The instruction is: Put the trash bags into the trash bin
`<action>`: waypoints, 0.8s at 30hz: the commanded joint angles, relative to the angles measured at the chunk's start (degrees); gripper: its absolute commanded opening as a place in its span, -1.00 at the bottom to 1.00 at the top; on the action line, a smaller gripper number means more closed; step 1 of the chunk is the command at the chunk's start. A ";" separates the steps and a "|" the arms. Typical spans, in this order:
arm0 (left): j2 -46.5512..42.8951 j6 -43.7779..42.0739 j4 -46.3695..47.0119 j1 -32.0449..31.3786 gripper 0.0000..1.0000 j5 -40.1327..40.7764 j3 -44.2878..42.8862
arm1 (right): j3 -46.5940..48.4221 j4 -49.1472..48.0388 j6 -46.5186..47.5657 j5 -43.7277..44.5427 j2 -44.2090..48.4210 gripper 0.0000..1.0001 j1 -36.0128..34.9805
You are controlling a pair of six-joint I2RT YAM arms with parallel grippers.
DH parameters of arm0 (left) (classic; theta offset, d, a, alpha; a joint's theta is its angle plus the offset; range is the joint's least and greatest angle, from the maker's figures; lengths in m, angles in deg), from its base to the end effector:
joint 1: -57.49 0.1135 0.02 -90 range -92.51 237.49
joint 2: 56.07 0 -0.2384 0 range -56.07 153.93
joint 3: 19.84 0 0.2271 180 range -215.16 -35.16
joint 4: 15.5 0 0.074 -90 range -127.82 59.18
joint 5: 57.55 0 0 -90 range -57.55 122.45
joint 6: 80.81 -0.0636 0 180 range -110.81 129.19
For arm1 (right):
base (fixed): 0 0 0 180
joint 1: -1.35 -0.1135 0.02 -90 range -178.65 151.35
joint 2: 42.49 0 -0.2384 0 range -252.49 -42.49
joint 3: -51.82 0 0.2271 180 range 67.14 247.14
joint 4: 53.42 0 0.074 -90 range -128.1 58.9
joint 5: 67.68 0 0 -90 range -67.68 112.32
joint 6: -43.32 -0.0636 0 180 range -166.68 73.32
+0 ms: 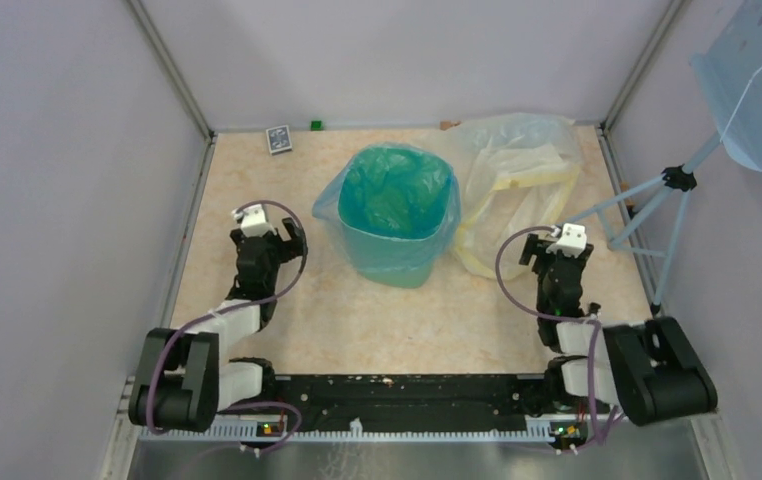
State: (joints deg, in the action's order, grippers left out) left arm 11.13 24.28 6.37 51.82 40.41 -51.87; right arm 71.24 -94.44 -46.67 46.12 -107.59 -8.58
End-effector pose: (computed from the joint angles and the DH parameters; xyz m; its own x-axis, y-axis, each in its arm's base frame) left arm 0.2462 -0.0156 0.1709 -0.2116 -0.2381 -0.9479 -0.0946 0.9703 -0.2226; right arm 0.2113 0.0109 0.1565 -0.0801 -0.0142 -0.9967 0.2384 0.9706 -0.0330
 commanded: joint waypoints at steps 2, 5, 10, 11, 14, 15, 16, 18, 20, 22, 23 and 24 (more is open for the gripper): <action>4.51 -7.90 13.64 0.20 0.98 0.45 0.48 | -1.53 -29.89 1.64 2.46 -17.55 0.64 1.37; 7.52 -8.06 9.85 1.76 0.97 -3.46 -2.25 | 3.09 -23.18 1.89 0.73 -19.89 0.55 1.56; 14.79 -15.62 22.38 2.97 0.98 -4.99 0.81 | 4.57 -18.91 0.44 1.64 -19.29 0.74 2.46; 14.17 -16.98 21.15 3.03 0.98 -7.89 0.40 | 4.66 -18.50 0.41 1.61 -19.20 0.74 2.42; 17.89 -19.64 23.14 3.10 0.98 -13.81 -0.20 | 4.60 -19.00 0.43 1.61 -19.37 0.75 2.46; 20.74 -19.89 26.08 3.12 0.97 -12.72 0.02 | 4.60 -19.00 0.43 1.60 -19.35 0.75 2.46; 23.65 -19.79 30.67 3.12 0.97 -12.16 0.80 | 4.60 -18.99 0.43 1.61 -19.44 0.75 2.42; 23.57 -19.12 33.74 3.30 0.97 -11.14 1.89 | 4.60 -19.03 0.42 1.61 -19.39 0.76 2.42; 22.24 -18.83 28.03 3.28 0.98 -11.31 0.21 | 4.56 -19.03 0.43 1.61 -19.36 0.76 2.46; 22.26 -19.26 26.72 3.30 0.97 -11.79 -0.27 | 4.60 -19.03 0.43 1.61 -19.42 0.77 2.46; 22.45 -19.75 27.48 3.30 0.97 -12.00 -0.07 | 4.59 -19.06 0.36 1.61 -19.37 0.77 2.46; 22.35 -19.87 27.50 3.30 0.97 -12.28 0.00 | 4.59 -19.00 0.42 1.61 -19.43 0.77 2.46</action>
State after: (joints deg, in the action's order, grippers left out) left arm 34.43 6.01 29.74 54.83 29.95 -51.09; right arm 74.80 -110.55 -45.40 47.80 -127.00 -6.70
